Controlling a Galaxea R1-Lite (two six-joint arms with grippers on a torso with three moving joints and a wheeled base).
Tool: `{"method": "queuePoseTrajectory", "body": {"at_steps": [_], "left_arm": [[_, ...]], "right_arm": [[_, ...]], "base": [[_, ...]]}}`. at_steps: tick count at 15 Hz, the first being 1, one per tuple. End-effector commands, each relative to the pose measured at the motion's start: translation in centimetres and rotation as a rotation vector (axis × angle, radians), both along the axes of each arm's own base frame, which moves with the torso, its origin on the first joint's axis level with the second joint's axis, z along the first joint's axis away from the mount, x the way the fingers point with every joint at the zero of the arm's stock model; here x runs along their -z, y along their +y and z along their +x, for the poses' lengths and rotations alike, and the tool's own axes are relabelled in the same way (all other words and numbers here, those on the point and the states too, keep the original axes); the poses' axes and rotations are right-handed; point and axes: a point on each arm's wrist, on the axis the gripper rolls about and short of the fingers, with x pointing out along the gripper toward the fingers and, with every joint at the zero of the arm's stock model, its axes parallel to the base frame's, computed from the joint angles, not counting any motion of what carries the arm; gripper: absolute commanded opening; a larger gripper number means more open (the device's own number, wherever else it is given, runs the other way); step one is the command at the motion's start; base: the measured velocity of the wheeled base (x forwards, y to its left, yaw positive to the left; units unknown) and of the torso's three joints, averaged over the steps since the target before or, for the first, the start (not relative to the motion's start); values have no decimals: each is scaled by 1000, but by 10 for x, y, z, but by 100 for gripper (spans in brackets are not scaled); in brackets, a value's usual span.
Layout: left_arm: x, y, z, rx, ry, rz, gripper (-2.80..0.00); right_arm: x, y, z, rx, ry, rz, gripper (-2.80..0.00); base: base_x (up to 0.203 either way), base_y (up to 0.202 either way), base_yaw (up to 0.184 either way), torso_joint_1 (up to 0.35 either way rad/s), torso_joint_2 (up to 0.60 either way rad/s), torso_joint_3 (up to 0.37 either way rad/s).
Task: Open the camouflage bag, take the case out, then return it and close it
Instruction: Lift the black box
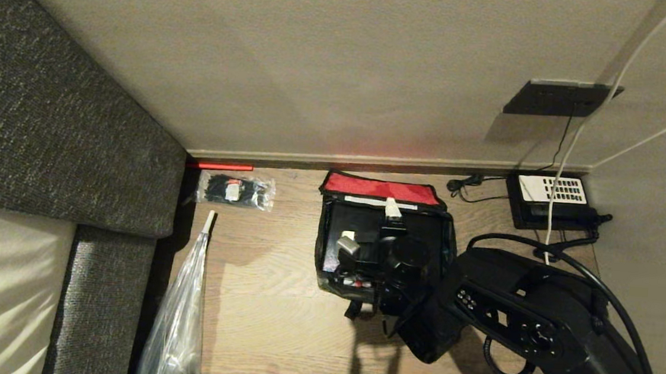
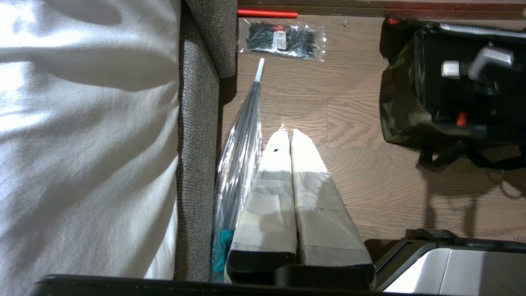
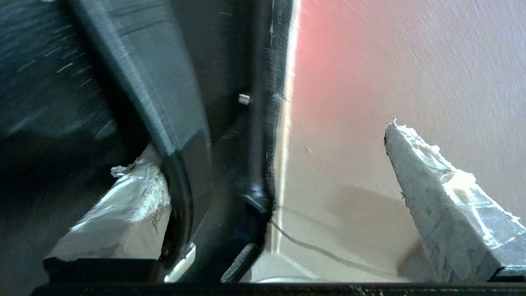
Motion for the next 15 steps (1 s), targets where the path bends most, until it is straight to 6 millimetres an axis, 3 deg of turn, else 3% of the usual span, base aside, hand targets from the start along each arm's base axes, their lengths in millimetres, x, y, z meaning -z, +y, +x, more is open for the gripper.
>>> {"method": "queuePoseTrajectory", "body": {"at_steps": [1, 15], "left_arm": [[1, 0, 0, -1, 3, 0, -280], [1, 0, 0, -1, 3, 0, -280]], "right_arm": [[5, 4, 9, 20, -35, 34, 0], [5, 0, 19, 76, -57, 62, 0]], "base": [[0, 0, 0, 0, 0, 0], [0, 0, 0, 0, 0, 0]]}}
